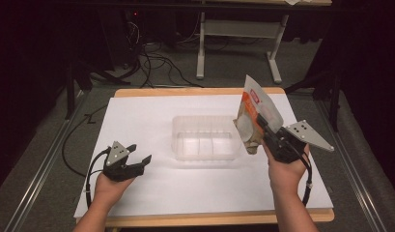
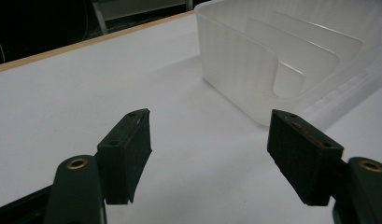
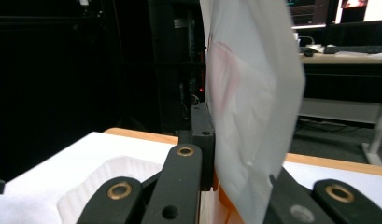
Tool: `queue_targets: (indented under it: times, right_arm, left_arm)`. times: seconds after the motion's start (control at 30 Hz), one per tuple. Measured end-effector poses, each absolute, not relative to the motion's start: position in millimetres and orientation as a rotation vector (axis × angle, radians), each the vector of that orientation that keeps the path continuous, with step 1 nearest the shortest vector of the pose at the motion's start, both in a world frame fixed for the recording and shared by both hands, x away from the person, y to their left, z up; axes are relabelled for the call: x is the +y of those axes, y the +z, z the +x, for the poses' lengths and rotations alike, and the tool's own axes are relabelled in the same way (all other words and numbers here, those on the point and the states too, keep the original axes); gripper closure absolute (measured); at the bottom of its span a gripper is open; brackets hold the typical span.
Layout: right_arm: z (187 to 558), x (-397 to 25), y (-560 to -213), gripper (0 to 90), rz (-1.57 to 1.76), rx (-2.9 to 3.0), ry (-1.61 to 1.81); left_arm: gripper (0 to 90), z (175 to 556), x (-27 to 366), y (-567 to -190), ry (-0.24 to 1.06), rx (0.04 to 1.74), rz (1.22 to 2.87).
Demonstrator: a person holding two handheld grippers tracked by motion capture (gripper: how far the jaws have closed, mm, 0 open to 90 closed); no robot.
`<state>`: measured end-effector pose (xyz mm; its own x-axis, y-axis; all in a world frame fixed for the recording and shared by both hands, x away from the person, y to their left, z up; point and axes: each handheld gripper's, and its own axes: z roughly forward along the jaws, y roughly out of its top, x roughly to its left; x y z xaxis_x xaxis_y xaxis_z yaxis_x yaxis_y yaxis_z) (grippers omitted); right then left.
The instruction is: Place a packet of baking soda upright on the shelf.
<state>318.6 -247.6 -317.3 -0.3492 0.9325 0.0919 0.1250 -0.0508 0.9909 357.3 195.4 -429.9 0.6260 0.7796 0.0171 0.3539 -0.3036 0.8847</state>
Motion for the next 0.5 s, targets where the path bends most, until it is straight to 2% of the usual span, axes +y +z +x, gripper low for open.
queue_targets:
  times: [0.5]
  right_arm:
    - [355, -188, -333, 90.0, 1.159, 1.615, 1.527]
  left_arm:
    - [30.8, 357, 194, -429, 0.563, 0.886, 1.905]
